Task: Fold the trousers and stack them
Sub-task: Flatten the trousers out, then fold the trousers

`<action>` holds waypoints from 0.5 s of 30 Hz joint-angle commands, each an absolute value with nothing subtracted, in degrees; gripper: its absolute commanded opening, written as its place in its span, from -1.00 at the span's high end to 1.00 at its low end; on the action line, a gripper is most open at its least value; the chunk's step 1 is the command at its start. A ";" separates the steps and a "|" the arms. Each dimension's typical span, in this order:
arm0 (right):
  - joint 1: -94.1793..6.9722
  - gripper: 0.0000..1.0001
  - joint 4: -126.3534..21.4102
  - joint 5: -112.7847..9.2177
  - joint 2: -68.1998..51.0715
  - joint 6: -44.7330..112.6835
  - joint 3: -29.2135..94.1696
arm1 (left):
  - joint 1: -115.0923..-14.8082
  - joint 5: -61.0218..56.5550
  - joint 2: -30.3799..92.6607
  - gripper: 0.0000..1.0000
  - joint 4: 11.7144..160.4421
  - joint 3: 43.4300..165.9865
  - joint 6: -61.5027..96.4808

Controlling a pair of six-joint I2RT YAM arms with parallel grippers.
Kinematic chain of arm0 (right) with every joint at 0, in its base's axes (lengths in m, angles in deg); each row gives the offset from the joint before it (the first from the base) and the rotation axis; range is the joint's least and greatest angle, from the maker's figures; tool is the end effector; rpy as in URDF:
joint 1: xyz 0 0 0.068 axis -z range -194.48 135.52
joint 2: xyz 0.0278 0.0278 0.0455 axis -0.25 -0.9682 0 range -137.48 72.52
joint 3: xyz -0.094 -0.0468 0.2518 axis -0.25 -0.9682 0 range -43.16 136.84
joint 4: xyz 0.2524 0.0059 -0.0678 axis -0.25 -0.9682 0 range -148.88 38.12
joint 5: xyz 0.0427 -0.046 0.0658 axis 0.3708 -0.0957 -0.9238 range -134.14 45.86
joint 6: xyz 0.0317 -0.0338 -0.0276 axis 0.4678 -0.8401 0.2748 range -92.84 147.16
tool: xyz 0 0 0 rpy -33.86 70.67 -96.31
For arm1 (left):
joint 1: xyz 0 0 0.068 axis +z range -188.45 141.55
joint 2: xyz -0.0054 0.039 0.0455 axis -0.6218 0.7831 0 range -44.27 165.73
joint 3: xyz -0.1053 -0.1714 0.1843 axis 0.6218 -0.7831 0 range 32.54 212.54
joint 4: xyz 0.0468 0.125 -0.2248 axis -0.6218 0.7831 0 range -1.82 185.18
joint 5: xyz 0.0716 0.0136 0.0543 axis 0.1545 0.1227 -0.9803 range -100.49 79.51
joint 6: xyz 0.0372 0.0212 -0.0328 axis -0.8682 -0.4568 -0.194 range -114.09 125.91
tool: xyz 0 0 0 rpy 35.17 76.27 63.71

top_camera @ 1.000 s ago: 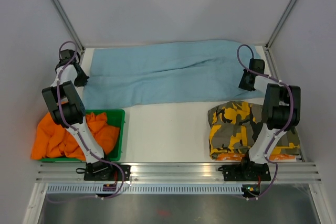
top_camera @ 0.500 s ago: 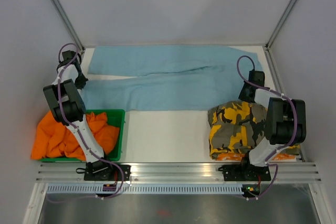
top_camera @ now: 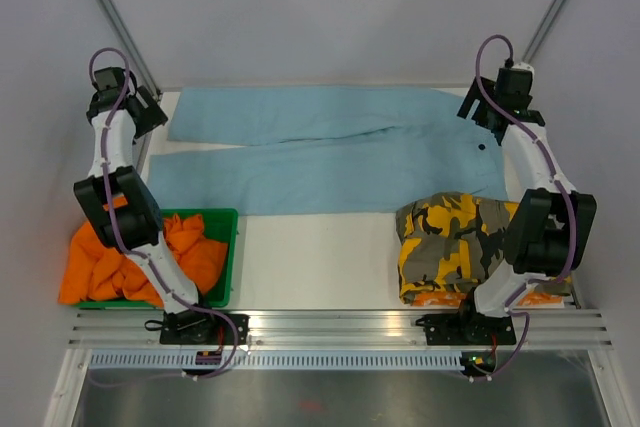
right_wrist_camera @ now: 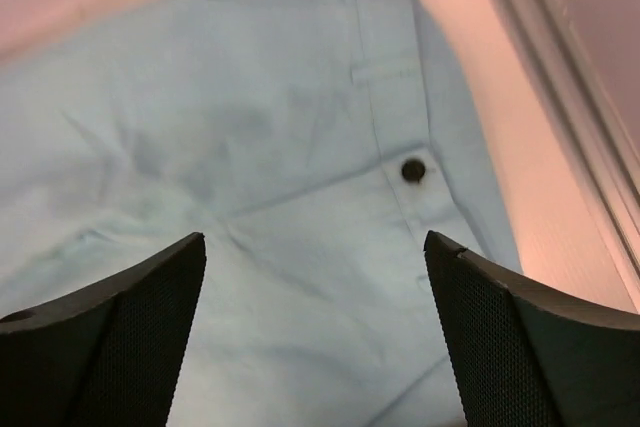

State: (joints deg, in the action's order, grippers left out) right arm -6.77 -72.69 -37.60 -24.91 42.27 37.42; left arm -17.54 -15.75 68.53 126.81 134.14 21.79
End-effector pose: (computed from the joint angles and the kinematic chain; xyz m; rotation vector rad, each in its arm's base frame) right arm 0.3885 -0.0566 0.2949 0.5009 2.1665 -0.0564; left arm 0.4144 0.1619 0.2846 -0.8091 2.3032 0.1512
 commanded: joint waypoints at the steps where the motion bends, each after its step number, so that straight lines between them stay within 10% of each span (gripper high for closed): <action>1: -5.78 -0.96 -76.84 -32.64 -23.11 48.59 38.08 | -17.71 -12.86 56.39 -0.86 126.16 127.67 28.31; 15: 10.66 -0.96 -59.80 -40.97 -17.22 65.21 9.16 | -17.53 -7.41 38.45 -0.98 110.80 96.01 44.92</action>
State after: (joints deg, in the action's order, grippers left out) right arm 11.85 -67.10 -37.07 -20.78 59.32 13.18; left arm -17.63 -11.38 43.37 117.70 101.95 37.31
